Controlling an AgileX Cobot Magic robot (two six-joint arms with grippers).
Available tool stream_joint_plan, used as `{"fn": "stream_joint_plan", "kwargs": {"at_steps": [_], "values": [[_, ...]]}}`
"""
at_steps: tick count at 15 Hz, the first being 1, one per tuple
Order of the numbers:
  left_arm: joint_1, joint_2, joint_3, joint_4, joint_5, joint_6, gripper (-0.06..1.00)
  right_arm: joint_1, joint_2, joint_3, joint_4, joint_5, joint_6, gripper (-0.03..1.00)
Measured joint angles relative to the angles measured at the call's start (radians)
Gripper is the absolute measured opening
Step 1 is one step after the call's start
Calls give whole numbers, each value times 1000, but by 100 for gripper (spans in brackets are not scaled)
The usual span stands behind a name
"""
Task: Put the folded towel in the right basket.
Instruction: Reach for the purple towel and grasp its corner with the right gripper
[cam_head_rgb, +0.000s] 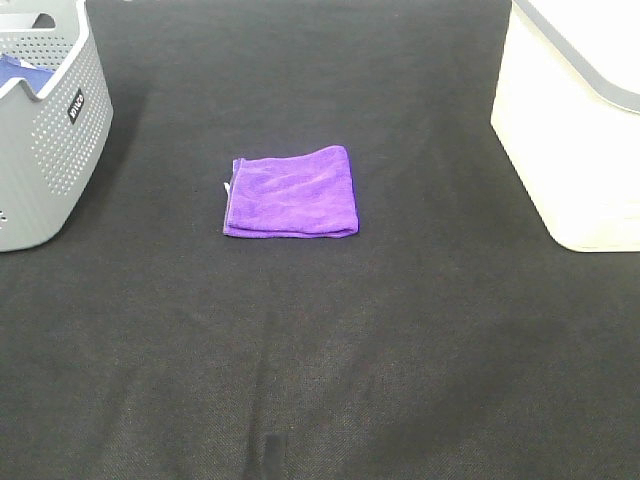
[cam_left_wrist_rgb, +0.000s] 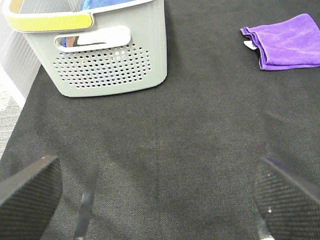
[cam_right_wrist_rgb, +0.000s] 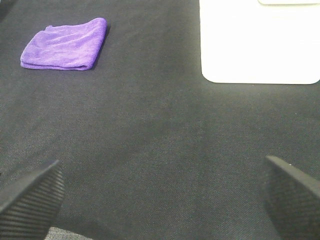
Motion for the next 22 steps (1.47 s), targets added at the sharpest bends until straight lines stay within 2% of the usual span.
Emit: {"fn": "stream_joint_plan", "kwargs": {"at_steps": [22], "values": [[0, 0, 0, 0, 0, 0, 97, 0, 0, 0, 0, 0, 0, 97]]}}
